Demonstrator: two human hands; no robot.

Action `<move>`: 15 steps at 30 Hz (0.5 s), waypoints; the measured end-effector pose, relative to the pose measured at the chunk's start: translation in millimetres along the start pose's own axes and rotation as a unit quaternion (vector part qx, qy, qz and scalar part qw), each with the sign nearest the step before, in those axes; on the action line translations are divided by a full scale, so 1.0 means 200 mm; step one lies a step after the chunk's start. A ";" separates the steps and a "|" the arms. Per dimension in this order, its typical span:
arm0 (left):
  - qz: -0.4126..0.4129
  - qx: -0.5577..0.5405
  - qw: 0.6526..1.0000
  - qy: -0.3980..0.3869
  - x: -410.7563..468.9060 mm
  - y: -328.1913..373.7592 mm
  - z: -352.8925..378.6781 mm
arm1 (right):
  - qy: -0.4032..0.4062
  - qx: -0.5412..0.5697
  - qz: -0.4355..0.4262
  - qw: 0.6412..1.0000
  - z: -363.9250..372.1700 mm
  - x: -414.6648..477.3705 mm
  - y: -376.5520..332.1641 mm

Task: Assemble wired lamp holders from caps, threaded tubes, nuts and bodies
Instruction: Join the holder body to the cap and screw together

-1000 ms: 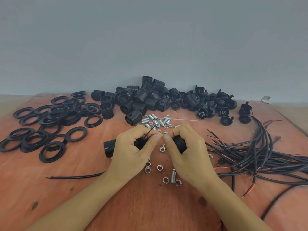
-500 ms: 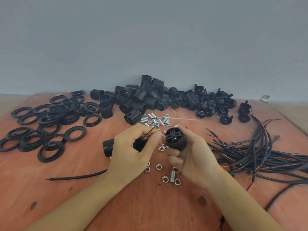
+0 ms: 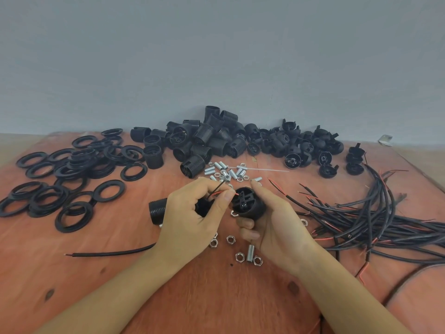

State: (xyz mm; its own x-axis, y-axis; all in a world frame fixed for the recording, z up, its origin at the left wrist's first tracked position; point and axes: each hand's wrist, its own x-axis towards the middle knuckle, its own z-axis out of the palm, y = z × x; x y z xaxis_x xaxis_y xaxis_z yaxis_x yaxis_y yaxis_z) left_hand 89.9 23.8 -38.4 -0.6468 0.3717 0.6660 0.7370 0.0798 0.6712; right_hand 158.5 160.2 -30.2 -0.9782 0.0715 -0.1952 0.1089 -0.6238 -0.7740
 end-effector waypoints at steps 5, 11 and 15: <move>-0.008 -0.009 1.000 0.003 0.00 0.00 0.00 | 0.009 -0.012 -0.020 1.000 0.00 0.00 0.00; 0.006 0.002 1.000 -0.005 0.00 0.00 0.00 | 0.000 -0.025 -0.034 0.999 -0.01 0.00 0.01; 0.014 0.015 1.000 -0.007 0.01 -0.01 -0.01 | 0.018 -0.056 -0.057 0.997 -0.01 0.00 0.02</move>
State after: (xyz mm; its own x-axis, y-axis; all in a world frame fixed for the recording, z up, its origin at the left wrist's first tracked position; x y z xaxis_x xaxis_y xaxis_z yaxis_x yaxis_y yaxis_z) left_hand 87.4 23.0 -38.6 -0.6236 0.3875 0.6789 0.7599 0.0967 0.6428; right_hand 158.9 159.5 -33.5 -0.9786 0.1655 -0.1226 0.0190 -0.5201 -0.8539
